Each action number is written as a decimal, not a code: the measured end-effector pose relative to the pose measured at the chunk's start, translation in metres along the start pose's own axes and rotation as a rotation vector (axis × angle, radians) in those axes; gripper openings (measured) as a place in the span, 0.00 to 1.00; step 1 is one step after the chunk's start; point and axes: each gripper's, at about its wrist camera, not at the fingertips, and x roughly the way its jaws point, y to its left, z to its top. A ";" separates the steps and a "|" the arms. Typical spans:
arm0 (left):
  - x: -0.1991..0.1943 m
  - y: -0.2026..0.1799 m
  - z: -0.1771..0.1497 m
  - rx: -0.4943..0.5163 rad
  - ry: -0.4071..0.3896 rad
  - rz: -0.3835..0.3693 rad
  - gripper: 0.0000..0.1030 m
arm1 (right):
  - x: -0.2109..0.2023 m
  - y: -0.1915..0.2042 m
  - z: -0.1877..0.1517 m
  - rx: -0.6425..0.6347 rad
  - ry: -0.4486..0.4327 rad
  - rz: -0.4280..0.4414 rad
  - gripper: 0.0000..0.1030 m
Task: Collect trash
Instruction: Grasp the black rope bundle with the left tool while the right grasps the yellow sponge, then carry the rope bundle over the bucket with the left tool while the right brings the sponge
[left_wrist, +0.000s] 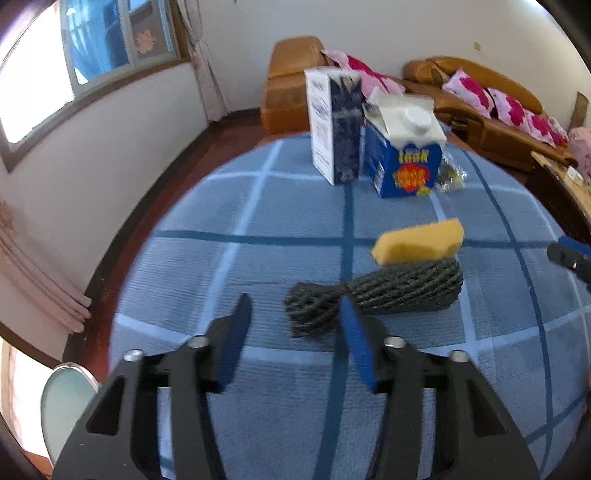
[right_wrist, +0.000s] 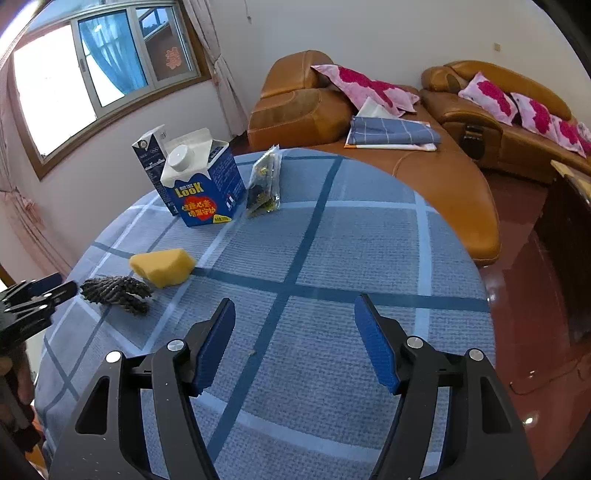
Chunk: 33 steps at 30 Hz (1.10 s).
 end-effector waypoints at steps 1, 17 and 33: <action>0.003 -0.001 -0.001 0.002 0.009 -0.011 0.32 | 0.001 0.000 0.001 0.001 0.000 0.002 0.66; -0.036 0.031 -0.023 -0.057 -0.026 -0.012 0.05 | 0.037 0.068 0.043 -0.019 0.011 0.087 0.67; -0.096 0.097 -0.070 -0.171 -0.072 0.086 0.05 | 0.064 0.120 0.032 -0.077 0.087 0.186 0.11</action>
